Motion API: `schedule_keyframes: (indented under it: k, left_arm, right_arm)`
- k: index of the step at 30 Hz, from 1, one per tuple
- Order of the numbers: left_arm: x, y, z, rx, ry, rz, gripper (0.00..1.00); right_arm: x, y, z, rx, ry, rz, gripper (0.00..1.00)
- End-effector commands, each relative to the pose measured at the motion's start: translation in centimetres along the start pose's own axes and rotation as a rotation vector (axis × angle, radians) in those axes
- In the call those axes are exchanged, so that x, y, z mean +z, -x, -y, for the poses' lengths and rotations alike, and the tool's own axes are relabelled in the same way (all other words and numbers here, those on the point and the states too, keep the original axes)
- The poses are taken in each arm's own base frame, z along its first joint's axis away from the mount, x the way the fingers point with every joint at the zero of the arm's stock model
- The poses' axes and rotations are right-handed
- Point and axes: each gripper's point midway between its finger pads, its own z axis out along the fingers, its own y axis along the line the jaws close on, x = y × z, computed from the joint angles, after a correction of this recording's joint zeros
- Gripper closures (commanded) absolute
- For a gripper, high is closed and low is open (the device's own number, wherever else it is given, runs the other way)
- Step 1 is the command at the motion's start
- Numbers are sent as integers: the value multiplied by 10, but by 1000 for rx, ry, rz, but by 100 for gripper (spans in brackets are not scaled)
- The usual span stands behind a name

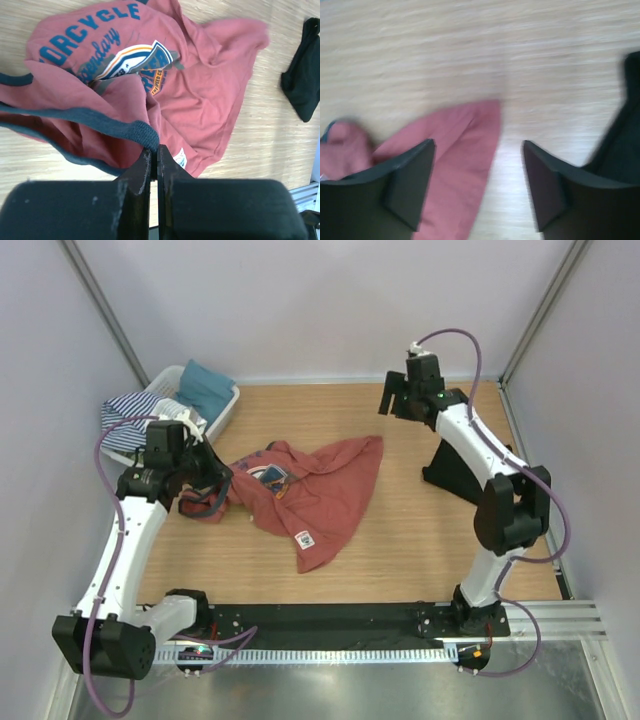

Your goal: Fold and stack the tank tops

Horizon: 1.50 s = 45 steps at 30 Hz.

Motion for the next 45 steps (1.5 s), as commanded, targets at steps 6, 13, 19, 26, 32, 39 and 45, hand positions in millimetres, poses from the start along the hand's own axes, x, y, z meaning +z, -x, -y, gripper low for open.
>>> schedule_keyframes:
  k: [6,13,19,26,32,39,45]
  left_arm:
    - [-3,3,8,31,-42,-3,100]
    - [-3,12,8,42,-25,9,100]
    - [-3,14,8,44,-22,7,100]
    - [-4,17,9,51,-16,12,100]
    - [-1,17,9,51,-18,2,100]
    - [2,16,7,60,-11,-5,100]
    - [1,17,6,62,-7,-3,100]
  right_arm:
    - [-100,-155,-132,-338,407,-208,59]
    - [-150,-262,-170,-479,519,-321,50]
    - [-158,-318,-179,-558,471,-361,41]
    - [-178,-353,-205,-628,477,-348,52]
    - [-175,-379,-213,-698,418,-357,57]
    - [-159,-392,-214,-731,357,-360,57]
    - [-148,-395,-191,-744,265,-348,55]
